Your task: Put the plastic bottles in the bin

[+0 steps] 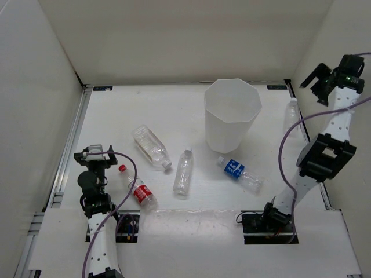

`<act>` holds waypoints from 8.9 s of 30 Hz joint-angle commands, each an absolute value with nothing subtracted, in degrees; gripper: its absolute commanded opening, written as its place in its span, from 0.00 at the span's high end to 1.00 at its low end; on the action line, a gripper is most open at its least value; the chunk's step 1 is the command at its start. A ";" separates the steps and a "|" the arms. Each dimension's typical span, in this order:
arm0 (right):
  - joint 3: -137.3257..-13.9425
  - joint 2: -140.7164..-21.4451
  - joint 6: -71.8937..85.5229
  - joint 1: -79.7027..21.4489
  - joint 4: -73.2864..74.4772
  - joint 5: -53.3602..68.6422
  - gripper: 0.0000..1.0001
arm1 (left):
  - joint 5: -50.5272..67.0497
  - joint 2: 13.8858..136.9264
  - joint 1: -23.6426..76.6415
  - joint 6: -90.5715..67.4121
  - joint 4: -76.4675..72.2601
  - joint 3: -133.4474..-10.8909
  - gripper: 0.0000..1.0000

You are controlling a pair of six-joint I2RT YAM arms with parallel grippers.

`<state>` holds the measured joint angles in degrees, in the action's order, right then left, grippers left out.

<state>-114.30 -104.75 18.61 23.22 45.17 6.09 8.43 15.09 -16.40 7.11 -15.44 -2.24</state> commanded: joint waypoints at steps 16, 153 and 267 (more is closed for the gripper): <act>-115.49 -129.37 11.34 18.19 51.33 -10.62 0.02 | 8.61 22.49 -16.79 7.47 -17.93 6.42 0.00; -67.48 -85.43 8.17 -61.08 49.56 -27.24 0.88 | 14.50 24.43 -14.24 18.81 23.12 -23.91 0.00; -87.19 -61.00 5.54 -31.46 33.57 -28.99 0.01 | 2.27 109.86 28.22 78.15 58.35 -85.85 0.90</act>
